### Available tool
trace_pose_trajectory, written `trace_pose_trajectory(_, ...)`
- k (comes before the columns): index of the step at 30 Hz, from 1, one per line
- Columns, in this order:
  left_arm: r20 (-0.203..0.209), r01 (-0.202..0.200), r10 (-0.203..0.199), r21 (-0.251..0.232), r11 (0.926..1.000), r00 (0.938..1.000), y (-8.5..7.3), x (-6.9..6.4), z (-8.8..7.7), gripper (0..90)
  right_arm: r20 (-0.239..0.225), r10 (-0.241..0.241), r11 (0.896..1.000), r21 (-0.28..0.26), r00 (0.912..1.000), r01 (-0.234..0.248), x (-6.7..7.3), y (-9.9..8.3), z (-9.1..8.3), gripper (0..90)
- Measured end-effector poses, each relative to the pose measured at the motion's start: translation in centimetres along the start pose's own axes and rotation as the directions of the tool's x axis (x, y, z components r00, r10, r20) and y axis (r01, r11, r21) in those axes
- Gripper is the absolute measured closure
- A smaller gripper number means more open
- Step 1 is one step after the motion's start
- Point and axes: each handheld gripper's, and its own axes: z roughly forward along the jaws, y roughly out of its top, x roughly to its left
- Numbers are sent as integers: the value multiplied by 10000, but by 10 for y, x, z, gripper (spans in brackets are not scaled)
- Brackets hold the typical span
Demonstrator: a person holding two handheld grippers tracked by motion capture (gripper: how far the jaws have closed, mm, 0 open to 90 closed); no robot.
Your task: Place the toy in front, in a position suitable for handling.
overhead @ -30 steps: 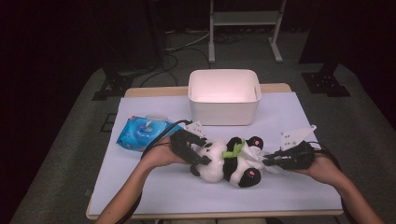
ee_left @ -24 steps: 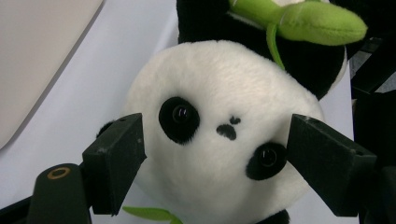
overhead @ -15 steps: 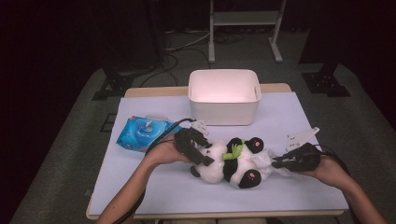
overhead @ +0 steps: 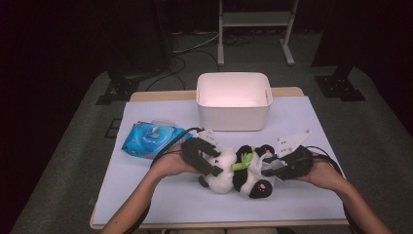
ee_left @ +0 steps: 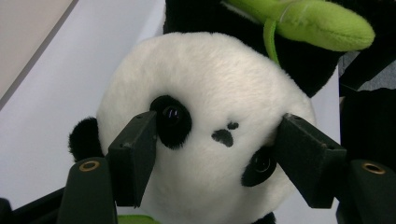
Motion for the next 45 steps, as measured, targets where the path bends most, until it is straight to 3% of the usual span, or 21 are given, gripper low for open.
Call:
trace_pose_trajectory(7,-30,-167,167,40,9999,9999,1,-2,1,317,-150,-227,9993,-315,9996,223,3,16,12,570)
trace_pose_trajectory(11,-71,-299,299,31,9995,9995,-1,-4,0,311,91,-410,9991,-124,9991,411,4,21,21,724)
trace_pose_trajectory(16,-110,-235,234,-42,9997,9997,-2,-4,0,314,97,-350,9991,-249,9993,352,0,13,15,801)
trace_pose_trajectory(24,62,180,-179,-200,9996,9998,-1,-5,2,314,309,134,9996,-247,9994,-127,-7,-8,5,812)
trace_pose_trajectory(31,62,-159,158,203,9997,9999,2,-13,2,314,203,631,9972,-418,9978,-622,-21,-21,4,817)
trace_pose_trajectory(37,-35,-234,235,225,9995,9997,5,-11,-1,284,323,504,9984,-273,9982,-496,-17,-23,2,820)
trace_pose_trajectory(41,-136,-114,113,-66,9999,9998,10,-6,-7,251,287,243,9995,-223,9993,-237,-11,-20,0,820)
trace_pose_trajectory(45,133,-206,204,180,9996,9997,11,-7,0,290,241,0,9999,-131,9997,3,-5,-17,-1,819)
